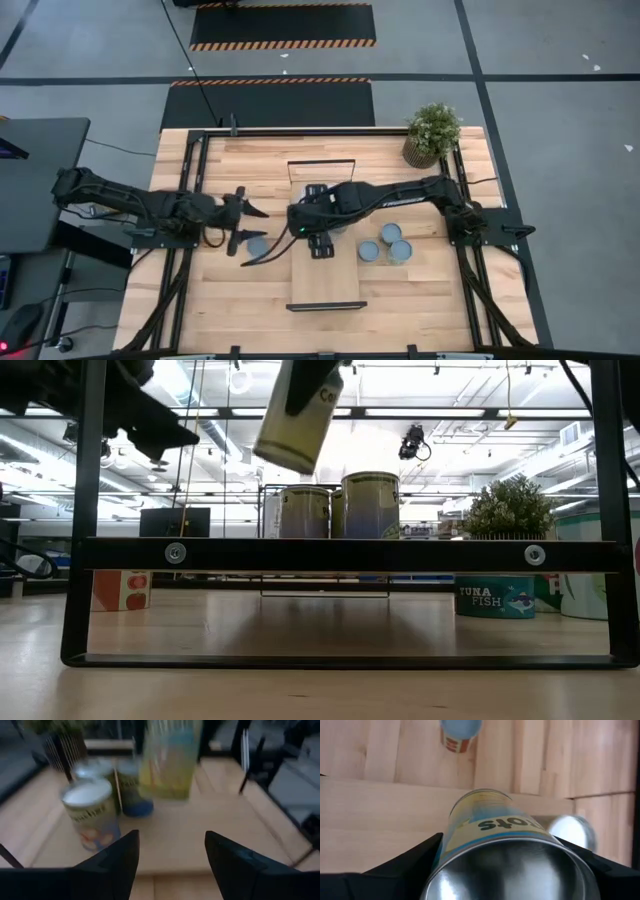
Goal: Pick and place cans onto a shelf
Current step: Put the canned carrots on the shelf
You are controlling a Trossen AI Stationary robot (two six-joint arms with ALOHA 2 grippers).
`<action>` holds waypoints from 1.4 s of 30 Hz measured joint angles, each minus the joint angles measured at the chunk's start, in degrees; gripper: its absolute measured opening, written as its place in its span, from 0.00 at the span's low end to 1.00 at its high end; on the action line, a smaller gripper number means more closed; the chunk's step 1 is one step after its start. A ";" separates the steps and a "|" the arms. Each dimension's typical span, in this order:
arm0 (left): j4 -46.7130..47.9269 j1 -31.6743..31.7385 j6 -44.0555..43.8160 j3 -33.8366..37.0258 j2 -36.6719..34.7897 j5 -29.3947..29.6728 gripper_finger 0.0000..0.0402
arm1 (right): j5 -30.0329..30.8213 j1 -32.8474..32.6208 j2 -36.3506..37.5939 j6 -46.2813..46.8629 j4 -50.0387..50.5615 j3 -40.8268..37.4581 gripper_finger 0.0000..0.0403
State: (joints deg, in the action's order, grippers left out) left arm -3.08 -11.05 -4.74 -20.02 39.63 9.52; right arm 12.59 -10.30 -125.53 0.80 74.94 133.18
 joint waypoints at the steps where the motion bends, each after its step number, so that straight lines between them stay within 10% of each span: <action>1: -1.92 0.00 0.27 1.18 -1.19 0.75 0.58 | -0.32 -0.10 -0.60 -0.56 -0.05 0.03 0.79; 24: -6.35 -0.09 -11.94 9.26 -6.62 4.43 0.58 | -7.66 -2.06 -11.28 -10.50 -1.44 0.09 0.80; 42: -6.00 -0.07 -11.74 9.26 -6.27 4.23 0.58 | 6.46 -3.07 -10.21 -6.89 3.41 0.05 0.96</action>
State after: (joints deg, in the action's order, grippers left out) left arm -9.08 -11.11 -16.48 -10.76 33.36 13.76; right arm 19.05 -13.37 -135.74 -6.09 78.35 133.23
